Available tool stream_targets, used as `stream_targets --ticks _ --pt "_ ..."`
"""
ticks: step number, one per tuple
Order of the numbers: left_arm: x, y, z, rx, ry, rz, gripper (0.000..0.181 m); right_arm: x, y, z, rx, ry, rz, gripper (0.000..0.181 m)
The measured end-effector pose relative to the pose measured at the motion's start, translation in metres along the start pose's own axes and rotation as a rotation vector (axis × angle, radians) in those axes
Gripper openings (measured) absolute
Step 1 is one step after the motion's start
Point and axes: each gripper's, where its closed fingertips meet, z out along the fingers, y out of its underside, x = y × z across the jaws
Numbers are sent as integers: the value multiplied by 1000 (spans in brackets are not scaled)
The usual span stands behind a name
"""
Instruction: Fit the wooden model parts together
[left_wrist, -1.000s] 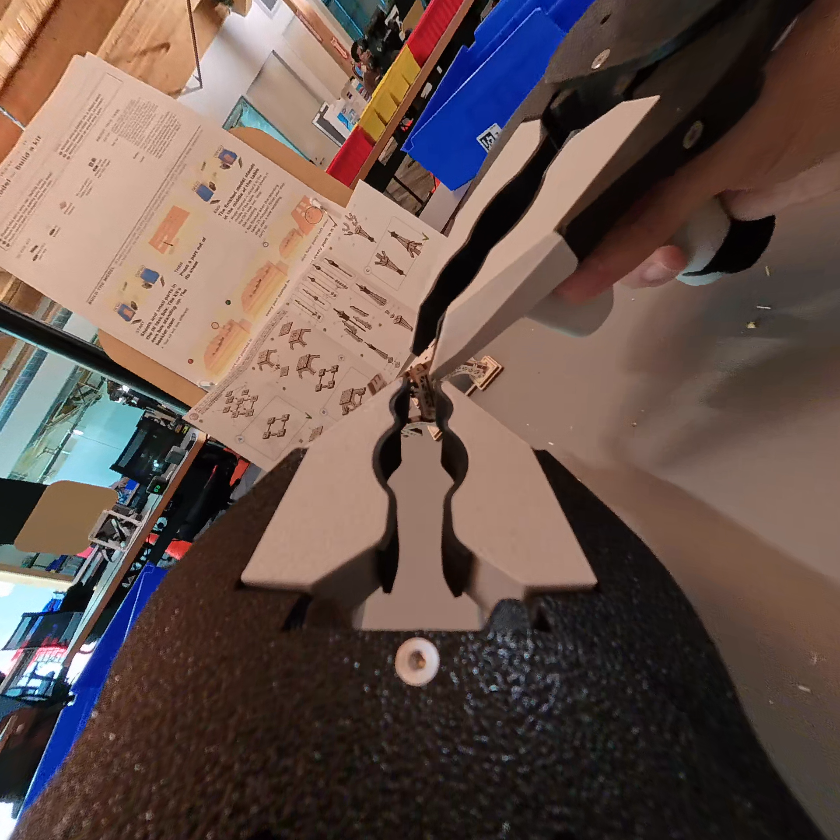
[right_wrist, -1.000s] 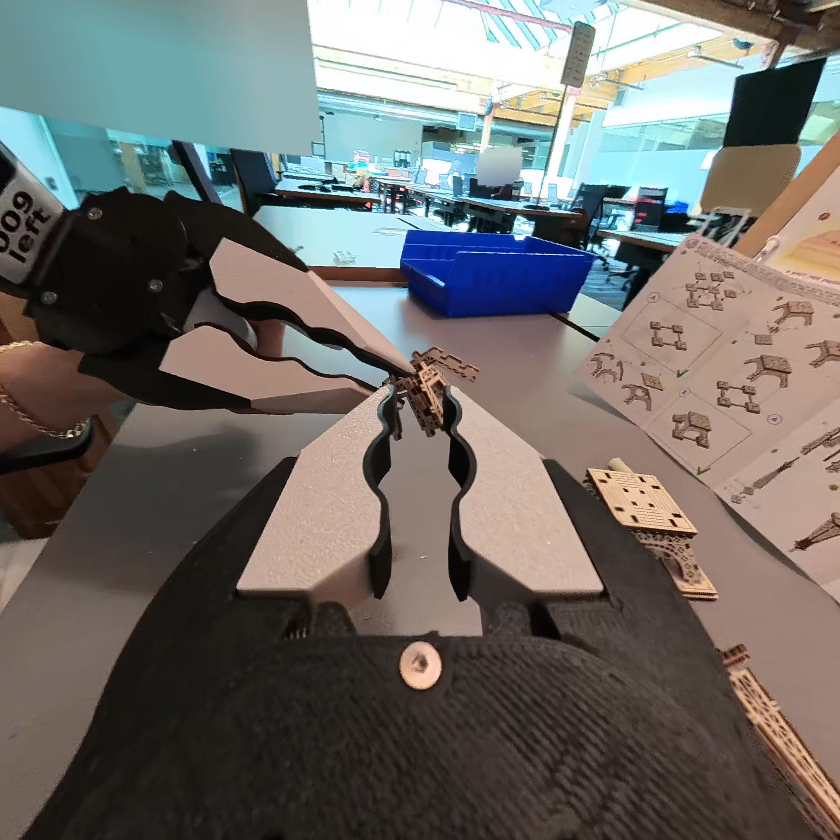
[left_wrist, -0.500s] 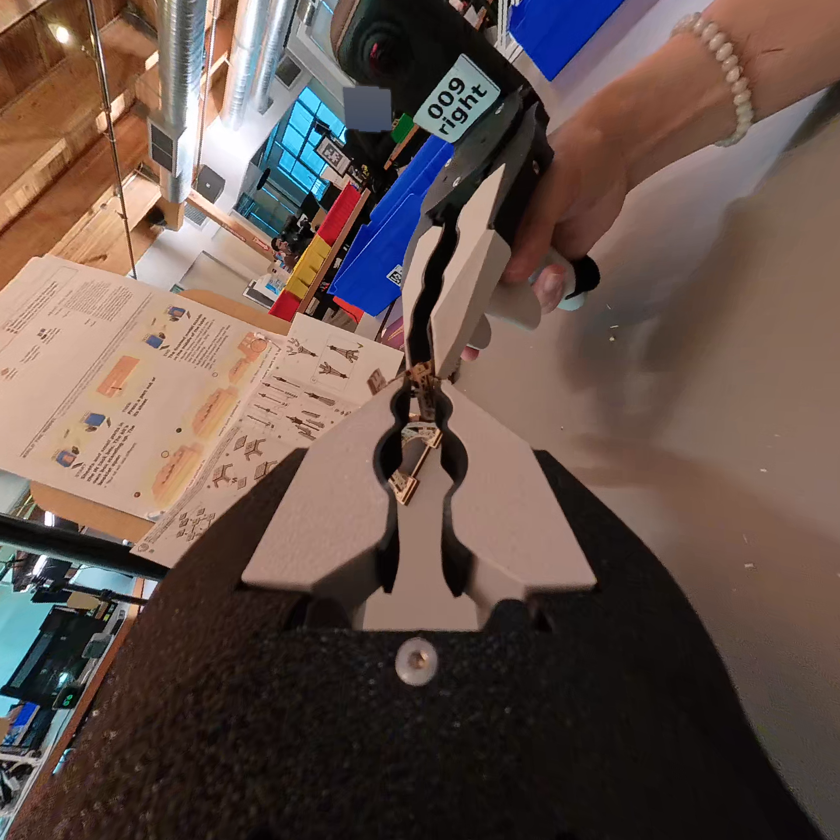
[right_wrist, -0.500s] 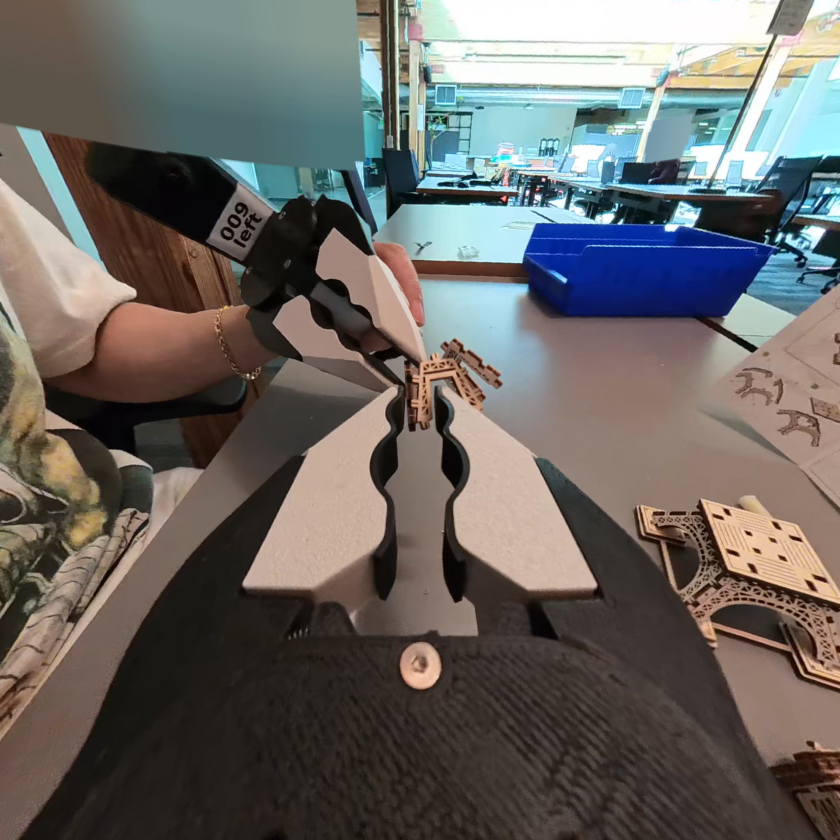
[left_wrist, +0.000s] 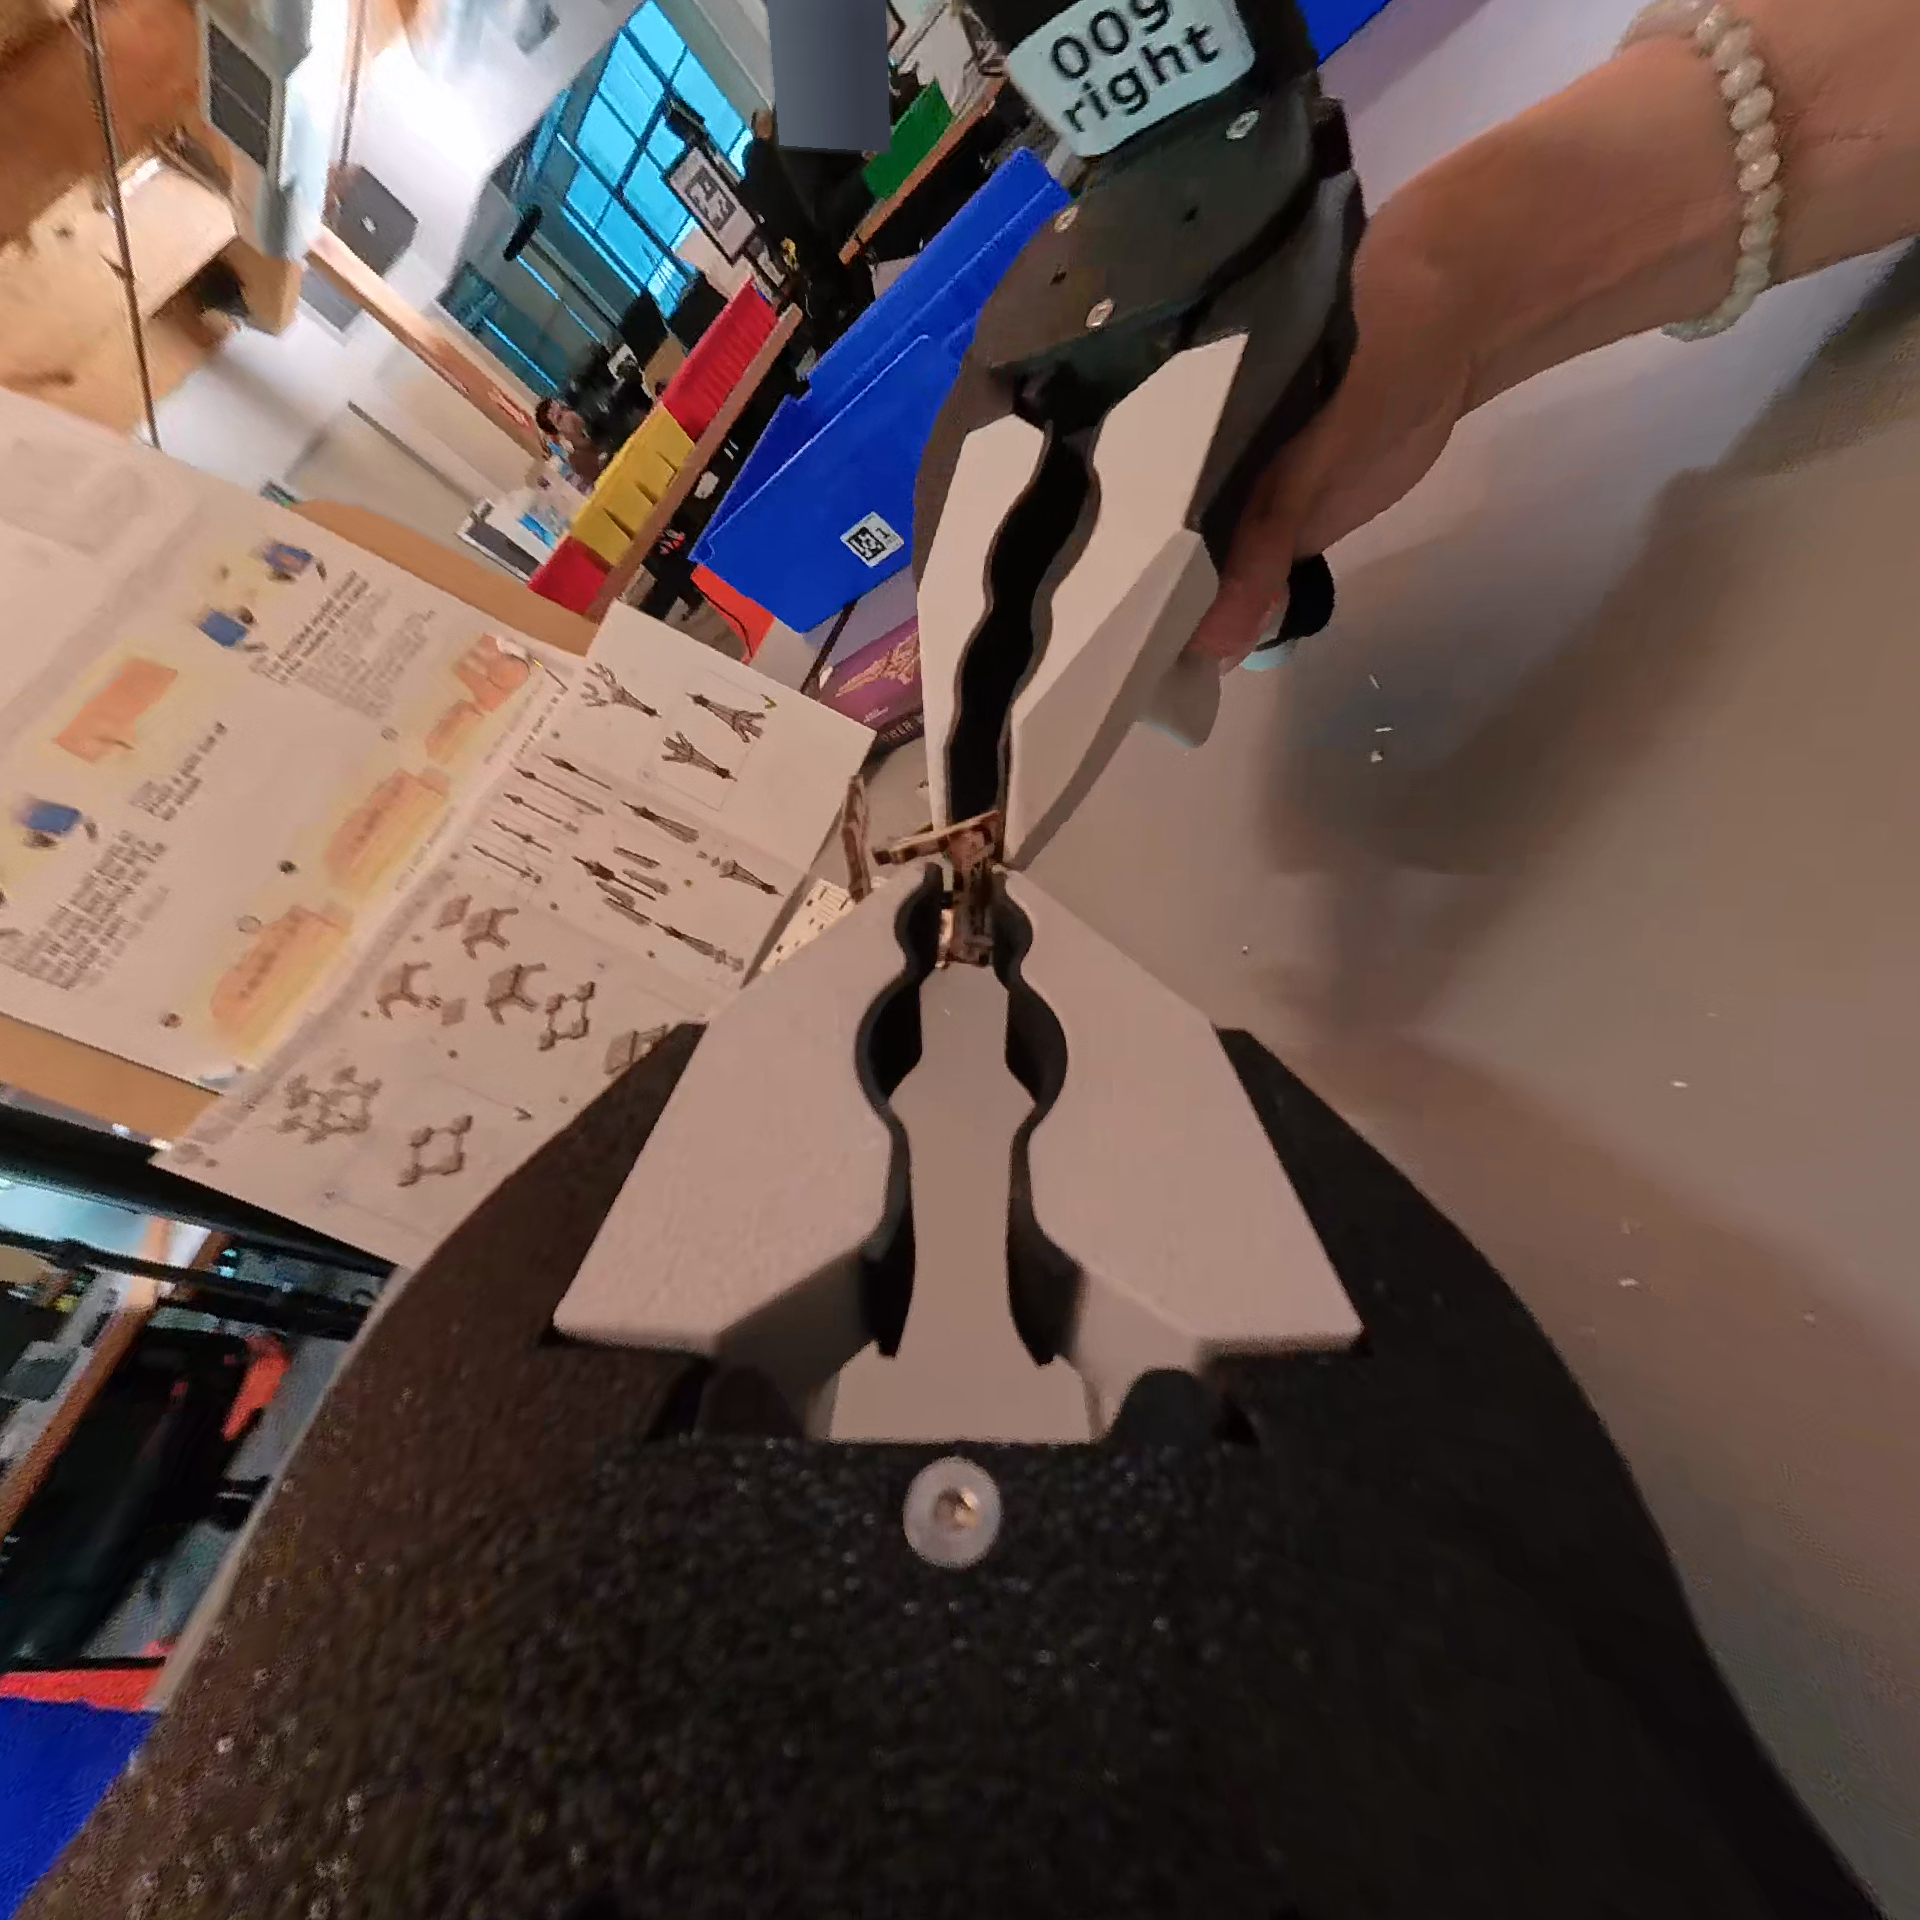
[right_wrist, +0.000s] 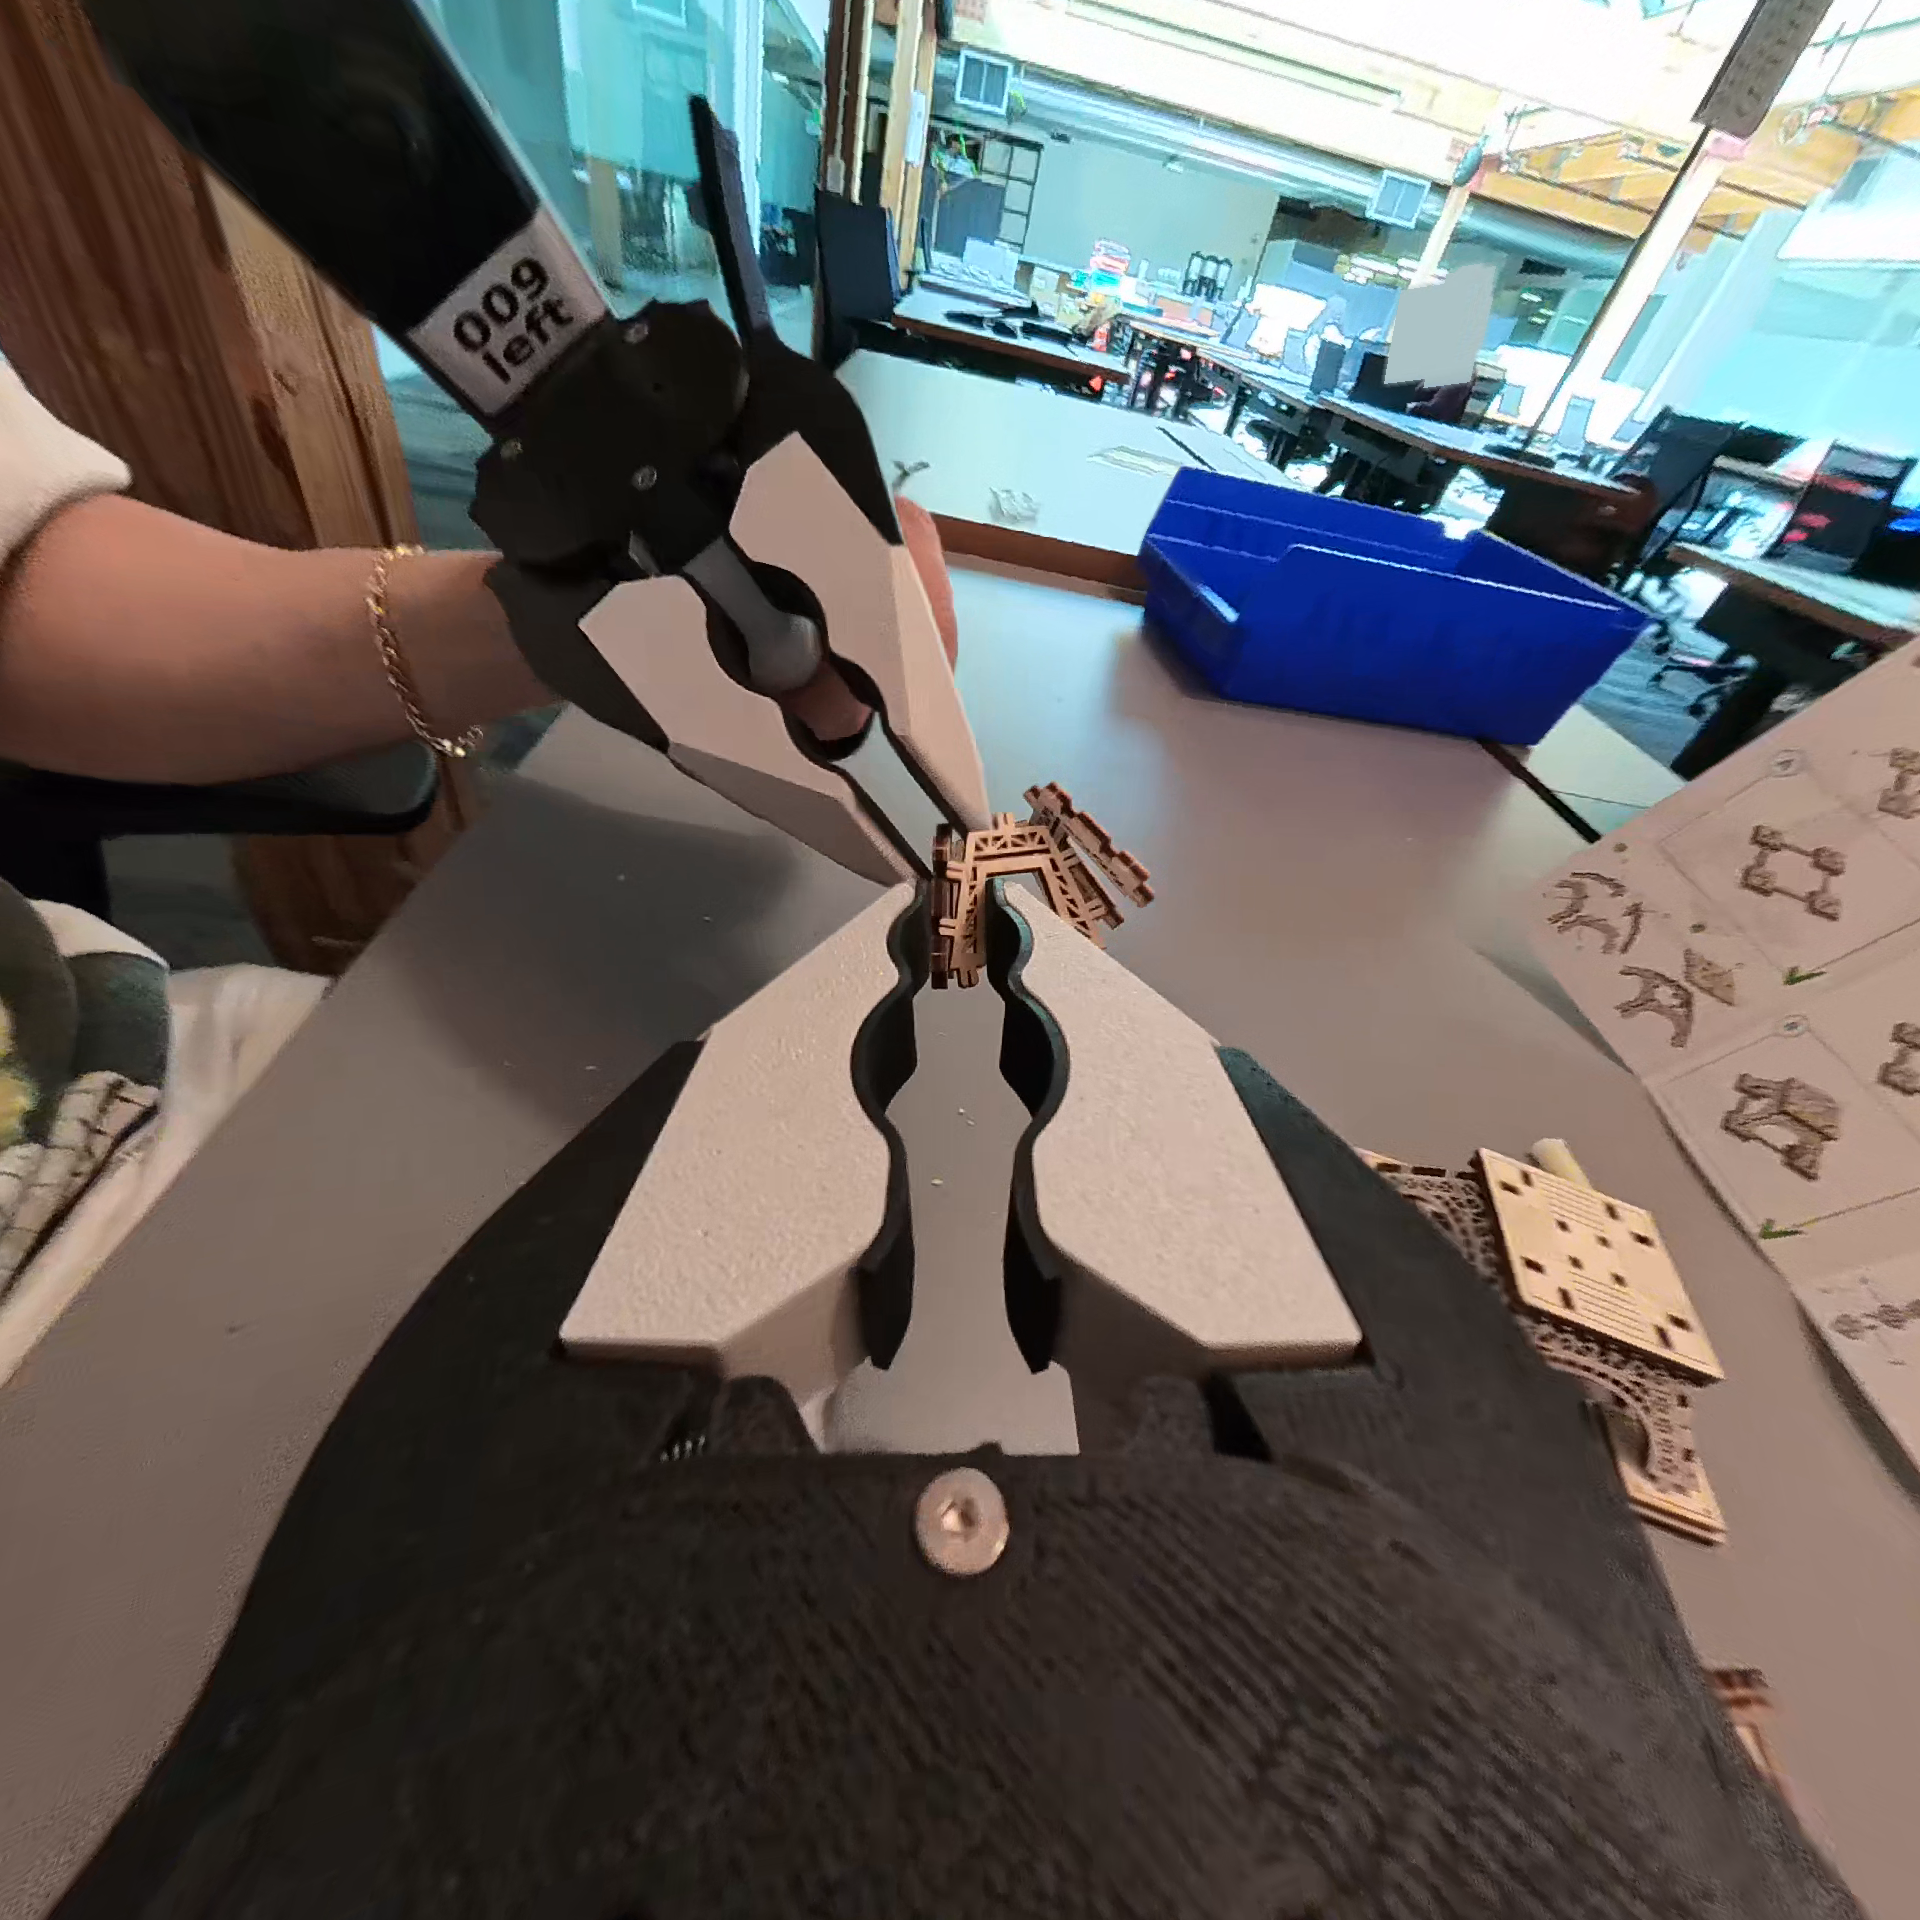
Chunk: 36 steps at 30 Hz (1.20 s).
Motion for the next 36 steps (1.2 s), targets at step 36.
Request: stream_targets --ticks 36 --pt "0 9 -3 -91 33 -34 3 4 10 5 -74 97 -150 7"
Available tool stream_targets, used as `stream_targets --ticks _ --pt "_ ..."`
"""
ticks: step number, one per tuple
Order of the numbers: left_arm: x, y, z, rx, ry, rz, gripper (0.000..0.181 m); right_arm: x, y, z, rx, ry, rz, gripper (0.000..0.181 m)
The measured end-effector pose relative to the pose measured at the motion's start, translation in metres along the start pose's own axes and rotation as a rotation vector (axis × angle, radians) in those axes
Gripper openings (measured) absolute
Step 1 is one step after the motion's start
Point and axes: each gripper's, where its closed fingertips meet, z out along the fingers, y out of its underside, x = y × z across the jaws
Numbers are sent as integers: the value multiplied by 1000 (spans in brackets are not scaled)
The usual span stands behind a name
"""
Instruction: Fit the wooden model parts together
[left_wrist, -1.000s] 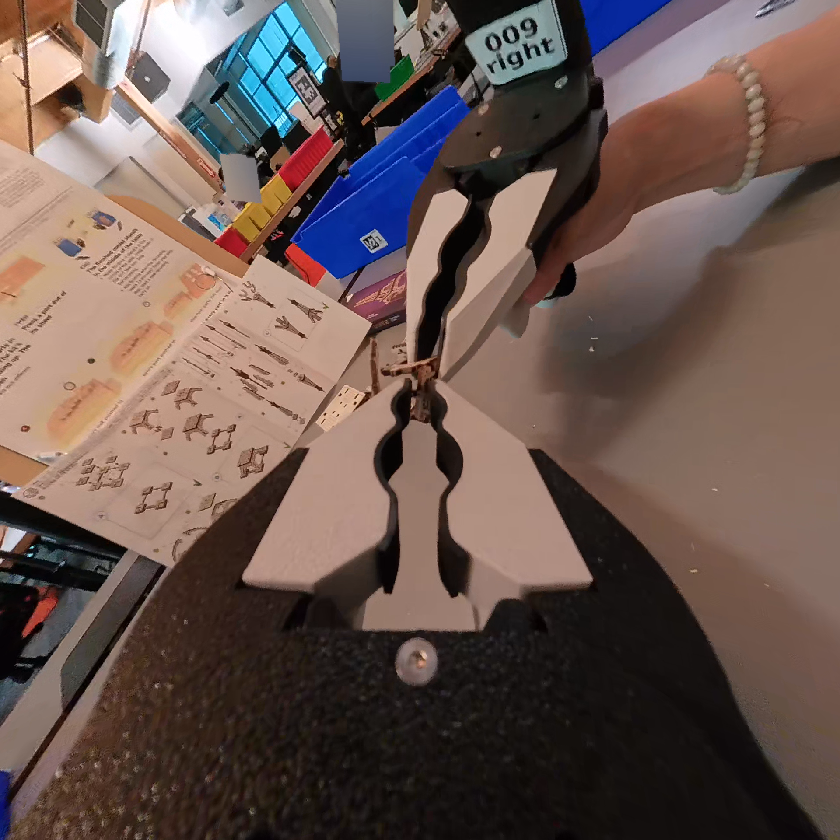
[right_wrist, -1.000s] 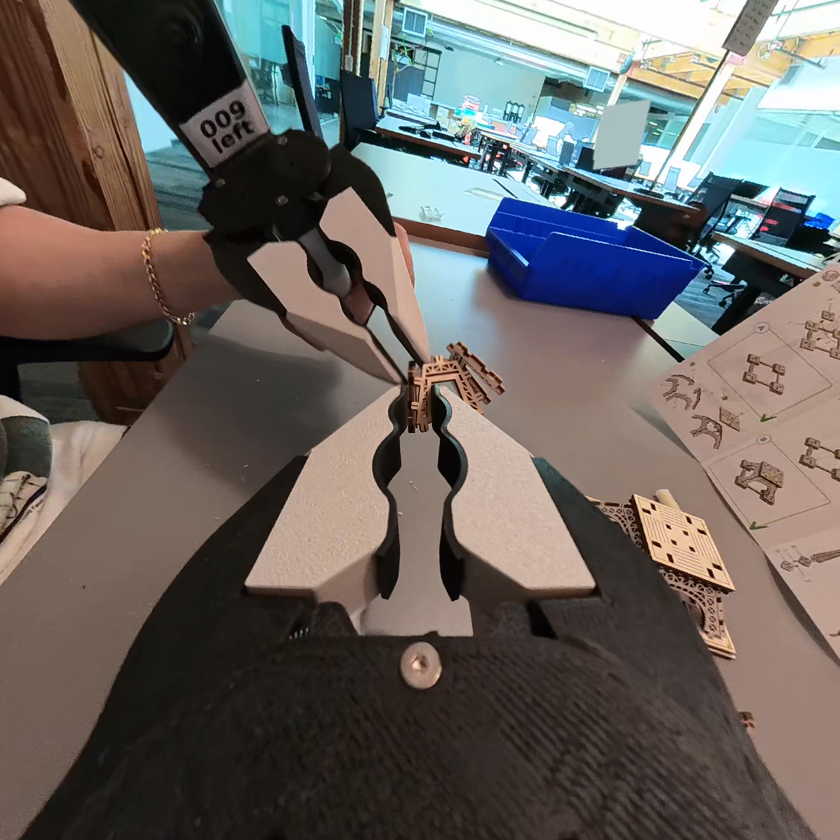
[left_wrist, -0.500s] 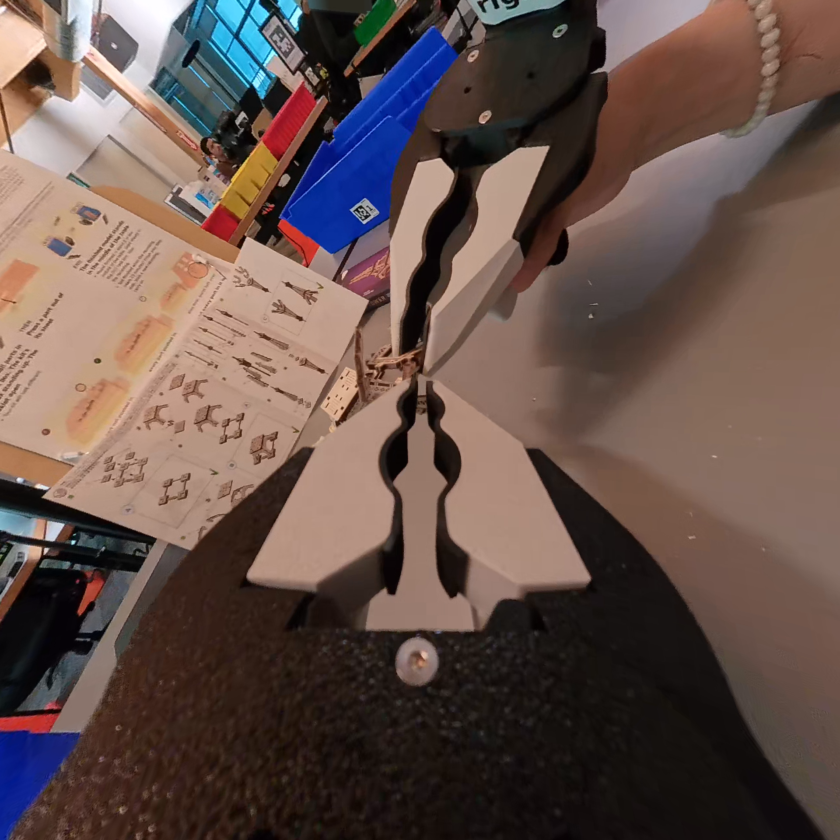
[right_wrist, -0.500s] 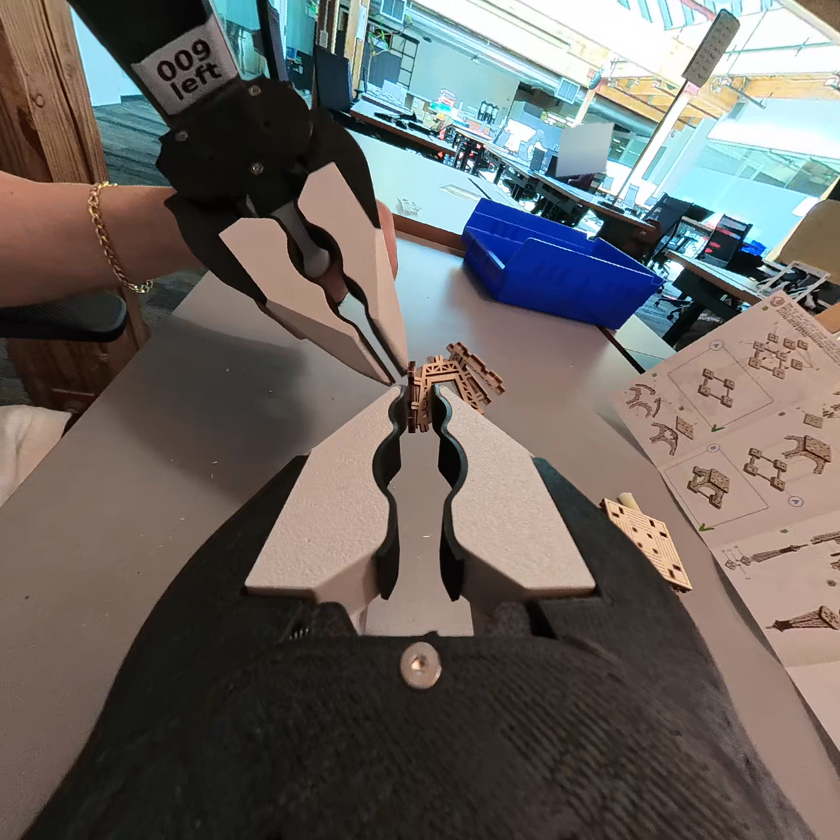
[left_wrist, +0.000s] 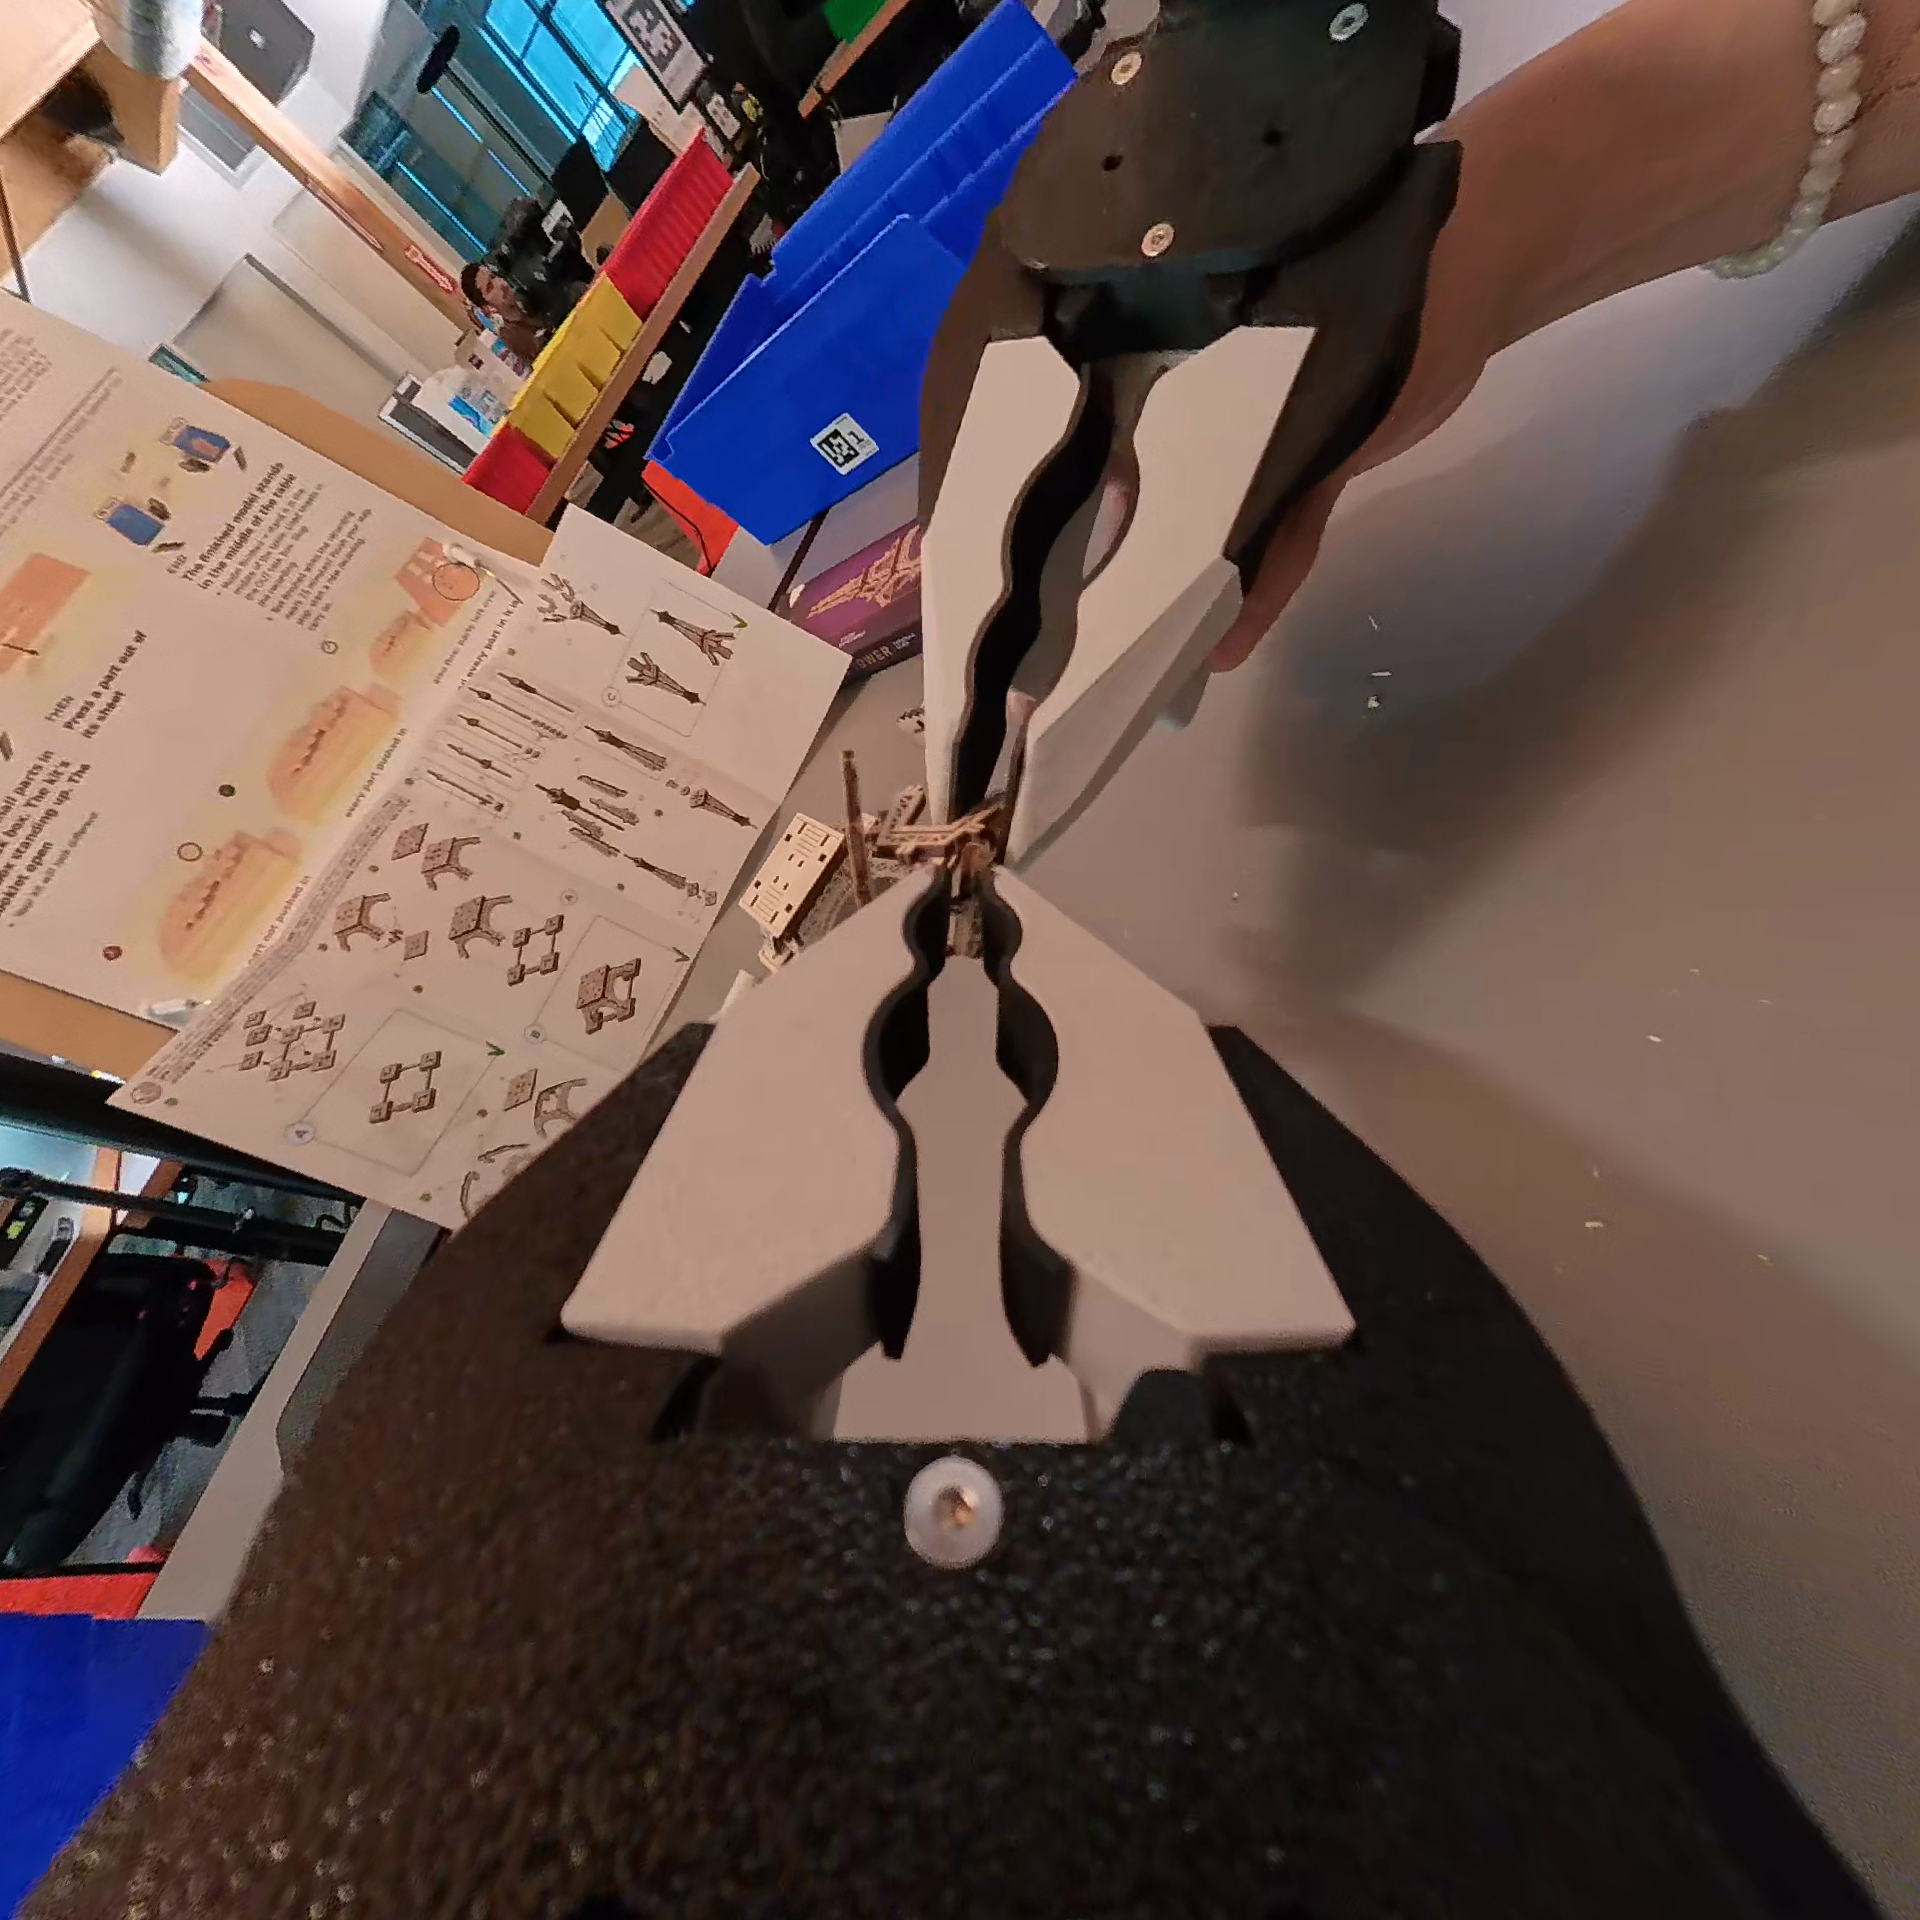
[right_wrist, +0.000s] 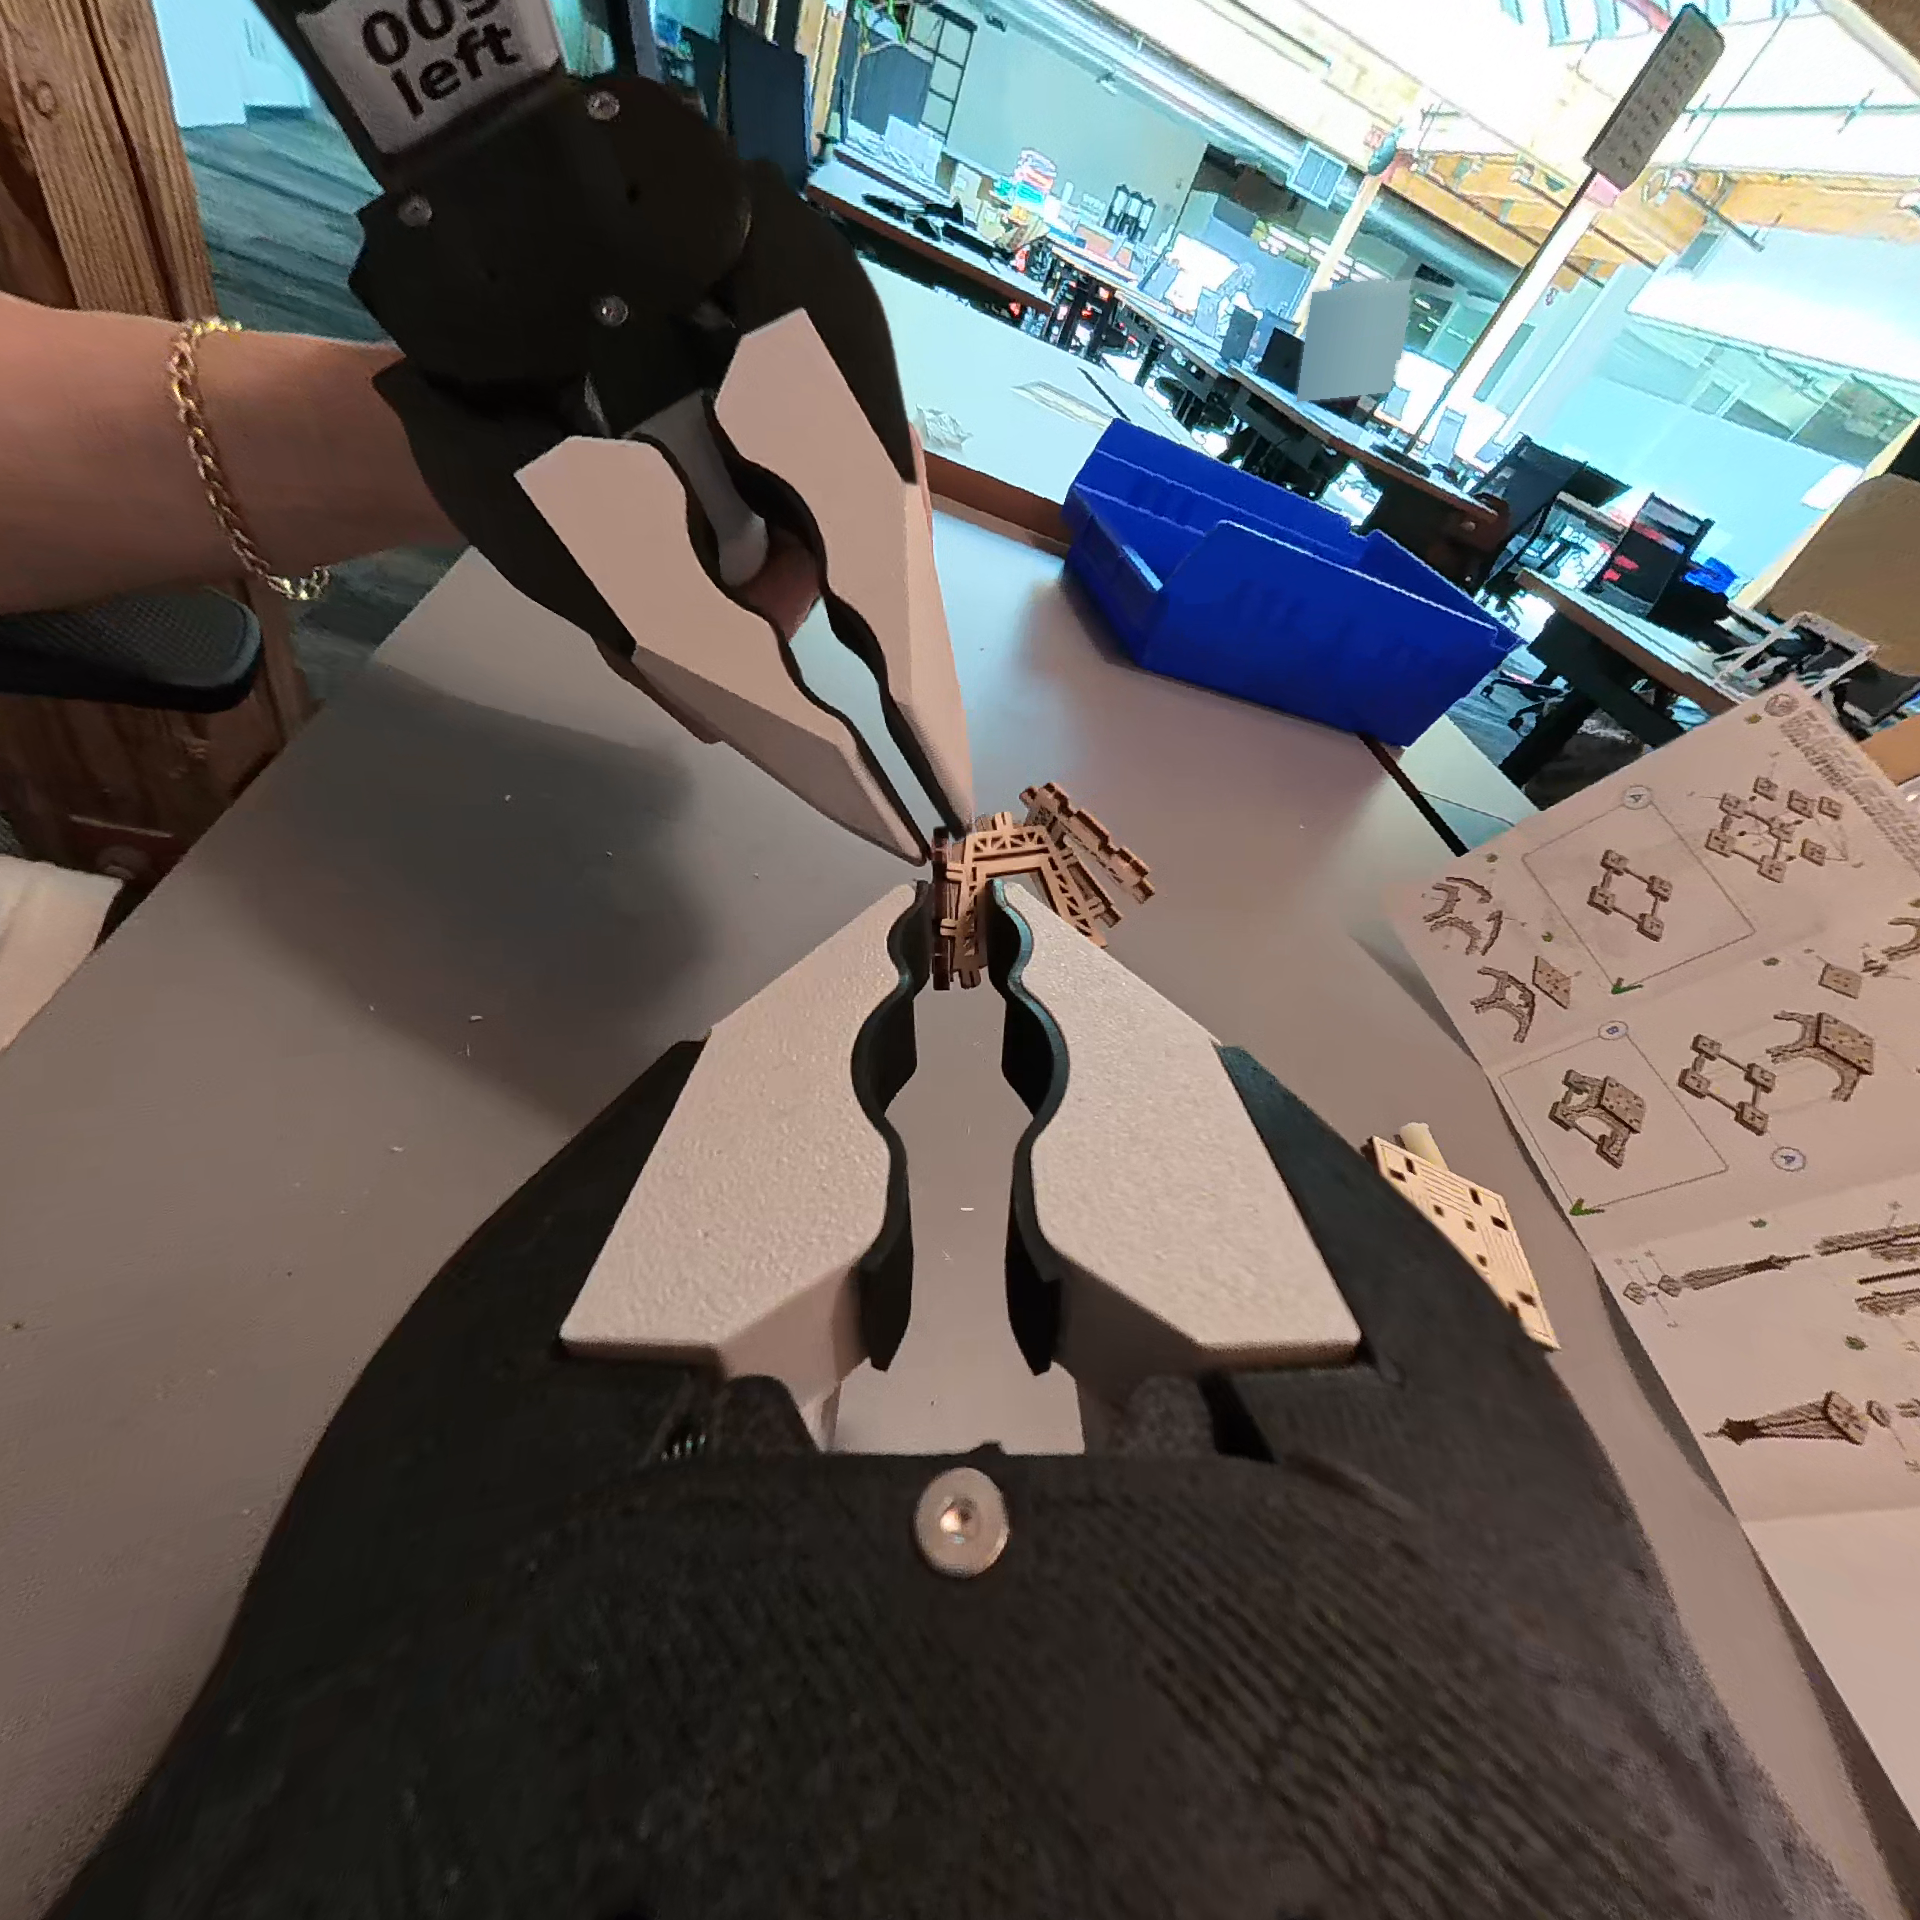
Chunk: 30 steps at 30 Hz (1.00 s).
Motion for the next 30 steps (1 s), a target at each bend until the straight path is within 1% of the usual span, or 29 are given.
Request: stream_targets --ticks 8,10,14,18,21,25,30 --pt "8 6 -1 2 90 -82 1 -6 3 3 -27 7 -119 7" --pt "7 8 -3 8 98 -93 1 -6 4 4 -24 16 -121 7" --pt "8 15 -2 28 130 -181 1 -7 9 9 -32 36 -126 8" --pt "12 27 6 54 118 -256 1 -5 23 14 -97 56 -212 7" --pt "14 35 11 30 126 -260 1 -5 32 16 -131 59 -249 7" --pt "16 39 14 19 135 -299 1 -5 38 17 -155 51 -261 7" --pt "14 38 14 47 150 -395 1 -5 38 18 -163 56 -292 7"
